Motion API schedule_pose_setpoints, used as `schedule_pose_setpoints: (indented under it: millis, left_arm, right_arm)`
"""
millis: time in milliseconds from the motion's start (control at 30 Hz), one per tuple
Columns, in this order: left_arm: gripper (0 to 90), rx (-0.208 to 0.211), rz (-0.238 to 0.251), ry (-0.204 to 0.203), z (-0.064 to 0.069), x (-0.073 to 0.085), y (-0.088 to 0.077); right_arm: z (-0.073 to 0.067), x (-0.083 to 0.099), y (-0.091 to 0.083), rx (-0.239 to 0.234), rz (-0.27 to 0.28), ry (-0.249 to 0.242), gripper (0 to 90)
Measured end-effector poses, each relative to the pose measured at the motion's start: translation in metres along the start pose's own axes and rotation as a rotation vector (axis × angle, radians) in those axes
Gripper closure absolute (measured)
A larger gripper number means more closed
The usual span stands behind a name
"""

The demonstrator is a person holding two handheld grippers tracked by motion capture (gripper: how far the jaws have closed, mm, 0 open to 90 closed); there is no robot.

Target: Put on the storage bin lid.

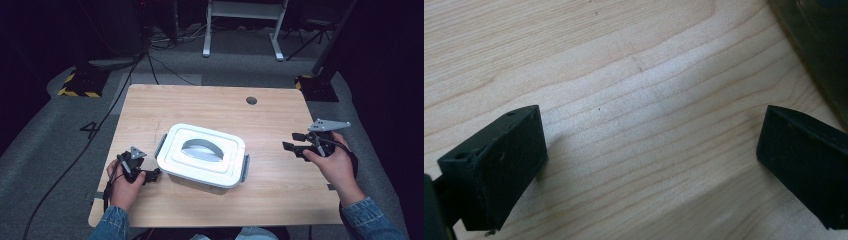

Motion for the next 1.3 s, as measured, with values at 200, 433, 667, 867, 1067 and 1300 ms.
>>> schedule_pose_setpoints:
  millis: [200,433,667,867,1067,1300]
  left_arm:
    - [0.2,0.001,-0.002,0.001,-0.001,0.003,-0.002]
    - [0.2,-0.003,-0.002,-0.003,-0.004,0.007,-0.006]
    - [0.2,-0.005,-0.003,-0.003,-0.004,0.007,-0.006]
    - [0.2,-0.005,-0.003,-0.003,-0.004,0.007,-0.006]
    - [0.2,-0.005,-0.003,-0.003,-0.004,0.007,-0.006]
    - [0.2,-0.004,-0.003,-0.003,-0.004,0.007,-0.006]
  right_arm:
    - [0.017,0.028,0.002,0.03,-0.018,0.053,42.5]
    - [0.036,0.067,0.007,0.061,-0.044,0.121,41.3]
    - [0.046,0.105,0.013,0.083,-0.073,0.173,39.8]
    - [0.043,0.129,0.019,0.079,-0.067,0.199,36.6]
    - [0.038,0.141,0.026,0.105,-0.082,0.166,32.1]
    - [0.037,0.148,0.037,0.127,-0.056,0.149,14.6]
Point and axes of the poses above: each handheld gripper's, and its own axes: y roughly forward along the jaws, x roughly out of its underside, z roughly to its right, the point moved 7 cm from there along y, roughly forward along the jaws, and after that the axes turned 4 degrees about -x, right-handed, at the moved point
